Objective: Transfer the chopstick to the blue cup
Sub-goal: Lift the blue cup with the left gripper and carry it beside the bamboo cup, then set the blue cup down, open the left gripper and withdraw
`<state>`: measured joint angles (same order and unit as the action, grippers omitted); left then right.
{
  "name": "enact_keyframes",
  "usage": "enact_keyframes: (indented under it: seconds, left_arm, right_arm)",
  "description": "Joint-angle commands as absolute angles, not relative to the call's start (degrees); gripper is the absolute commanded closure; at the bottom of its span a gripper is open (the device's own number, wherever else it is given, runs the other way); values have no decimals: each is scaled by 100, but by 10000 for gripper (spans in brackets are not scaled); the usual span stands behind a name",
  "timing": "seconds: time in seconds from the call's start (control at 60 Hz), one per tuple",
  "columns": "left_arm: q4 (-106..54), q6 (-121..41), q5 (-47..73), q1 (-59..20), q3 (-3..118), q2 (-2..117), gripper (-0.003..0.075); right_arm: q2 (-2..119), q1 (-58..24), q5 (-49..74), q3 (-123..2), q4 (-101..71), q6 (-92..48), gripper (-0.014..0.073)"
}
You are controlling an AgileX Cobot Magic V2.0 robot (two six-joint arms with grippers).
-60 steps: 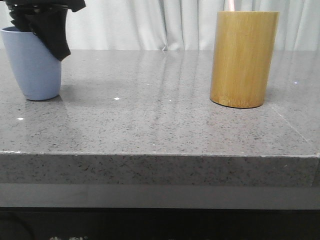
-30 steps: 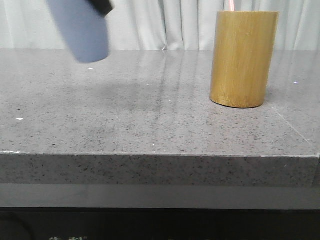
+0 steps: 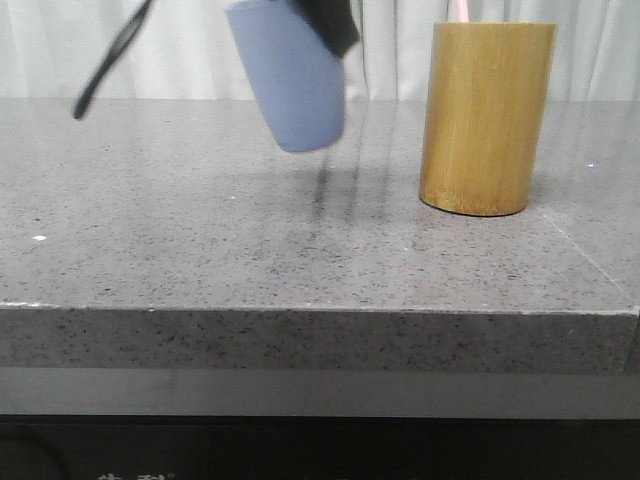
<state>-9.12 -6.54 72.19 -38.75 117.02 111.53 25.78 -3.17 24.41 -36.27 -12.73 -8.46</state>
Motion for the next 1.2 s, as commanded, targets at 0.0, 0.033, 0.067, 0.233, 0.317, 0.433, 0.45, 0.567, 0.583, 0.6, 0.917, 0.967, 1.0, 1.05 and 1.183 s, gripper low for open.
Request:
enact_keyframes:
  seconds: [0.0,0.033,0.067,0.233,0.317,0.433,0.45,0.567,0.583,0.6,0.917,0.967,1.0,1.05,1.183]
  left_arm:
    - [-1050,-594,7268,-4005,11938,10943,738]
    - [-1050,-594,7268,-4031,11938,10978,738]
    - [-1050,-594,7268,-4045,11938,10991,738]
    - [-1050,-510,7268,-4073,11938,11029,736]
    - [-1050,-484,7268,-4073,11938,11029,715]
    - [-1050,-464,7268,-4073,11938,11029,645]
    - [-1050,-455,7268,-4073,11938,11029,634]
    - [-1050,-455,7268,-4073,11938,11029,538]
    - [-1050,-455,7268,-4073,11938,11029,531]
    - [-1050,-455,7268,-4073,11938,11029,525]
    - [-1050,-303,7268,-4073,11943,10991,391]
    - [-1050,-292,7268,-4073,11943,10955,367]
    - [-1050,-292,7268,-4073,11943,10924,357]
    - [-1050,-292,7268,-4073,11943,10856,351]
    - [-1023,-292,7268,-4073,11943,10628,350]
  right_arm:
    - [2650,-287,2029,-3835,-1323,-865,-6]
    - [2650,-287,2029,-3835,-1323,-865,-6]
    - [2650,-287,2029,-3835,-1323,-865,-6]
    - [2650,-287,2029,-3835,-1323,-865,-6]
    - [2650,-287,2029,-3835,-1323,-865,-6]
    - [2650,-287,2029,-3835,-1323,-865,-6]
    - [2650,-287,2029,-3835,-1323,-865,-6]
    - [2650,-287,2029,-3835,-1323,-865,-6]
    - [2650,-287,2029,-3835,-1323,-865,-6]
    - [2650,-287,2029,-3835,-1323,-865,-6]
    - [2650,-287,2028,-3824,-1323,-865,-6]
    - [2650,-287,2028,-3824,-1323,-865,-6]
    - [2650,-287,2028,-3824,-1323,-865,-6]
    - [2650,-287,2028,-3824,-1323,-865,-6]
    - [2650,-287,2028,-3824,-1323,-865,-6]
